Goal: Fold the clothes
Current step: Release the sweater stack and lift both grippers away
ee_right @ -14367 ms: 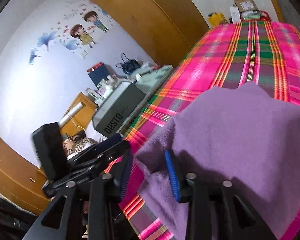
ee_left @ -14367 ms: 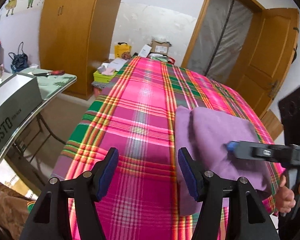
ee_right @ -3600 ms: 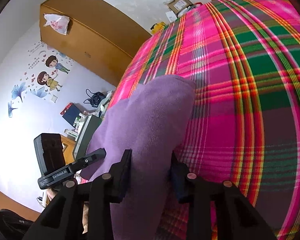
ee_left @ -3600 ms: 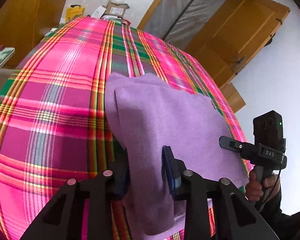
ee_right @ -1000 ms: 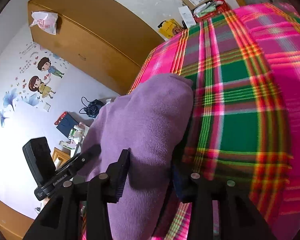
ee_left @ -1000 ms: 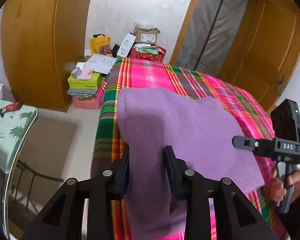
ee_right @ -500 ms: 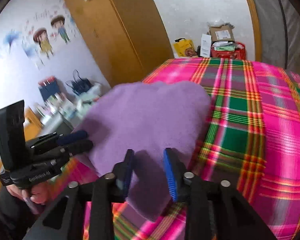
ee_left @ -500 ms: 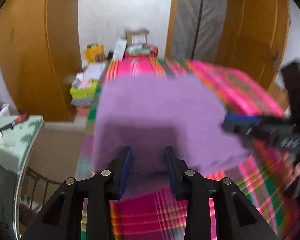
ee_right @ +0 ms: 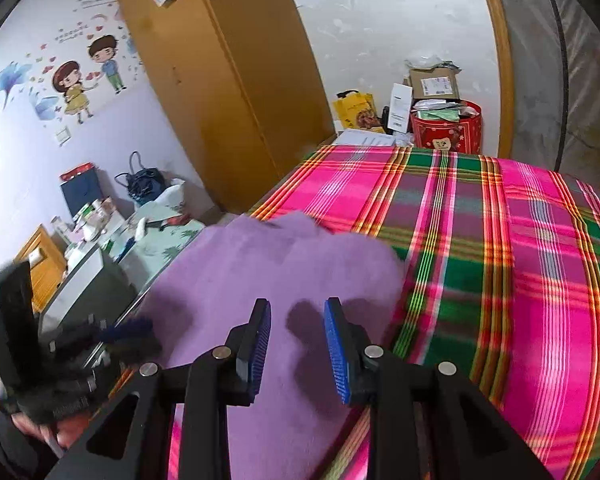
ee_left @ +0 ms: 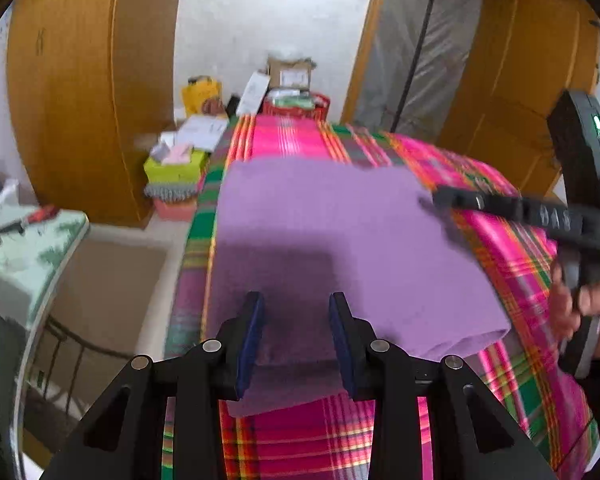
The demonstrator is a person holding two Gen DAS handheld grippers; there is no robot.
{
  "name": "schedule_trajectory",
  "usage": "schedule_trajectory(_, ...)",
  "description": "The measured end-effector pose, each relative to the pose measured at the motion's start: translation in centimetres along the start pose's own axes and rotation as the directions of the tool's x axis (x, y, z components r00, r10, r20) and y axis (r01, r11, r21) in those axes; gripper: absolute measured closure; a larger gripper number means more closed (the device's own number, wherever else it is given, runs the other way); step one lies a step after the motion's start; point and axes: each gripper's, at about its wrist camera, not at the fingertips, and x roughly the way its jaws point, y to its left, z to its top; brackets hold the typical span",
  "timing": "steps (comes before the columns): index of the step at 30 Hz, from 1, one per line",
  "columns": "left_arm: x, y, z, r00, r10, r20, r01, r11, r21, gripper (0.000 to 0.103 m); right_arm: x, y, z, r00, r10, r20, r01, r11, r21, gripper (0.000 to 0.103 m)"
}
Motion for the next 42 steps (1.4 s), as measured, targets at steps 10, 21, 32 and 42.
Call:
schedule_trajectory(10,-1.5,0.2,3.4,0.996,-0.052,0.069,0.053,0.999,-0.003,0.068,2.0,-1.1,2.6,1.0,-0.019,-0.011,0.02,0.999,0.036,0.076)
schedule_trajectory(21,7.0,3.0,8.7,0.997,-0.01,-0.07,0.005,0.997,-0.074,0.068,5.4,-3.6,2.9,0.995,-0.057,-0.08,0.066,0.991,0.115,0.076)
schedule_trajectory(32,2.2,2.4,6.0,1.0,0.001,-0.011,-0.001,0.997,-0.072,0.068,1.5,-1.2,1.1,0.998,-0.046,-0.047,0.049,0.997,0.067,0.076)
schedule_trajectory(42,-0.9,1.2,0.4,0.999,0.029,-0.023,-0.03,0.998,-0.046,0.068,-2.8,1.8,-5.5,0.998,-0.028,-0.053,0.029,0.999,0.018,0.074)
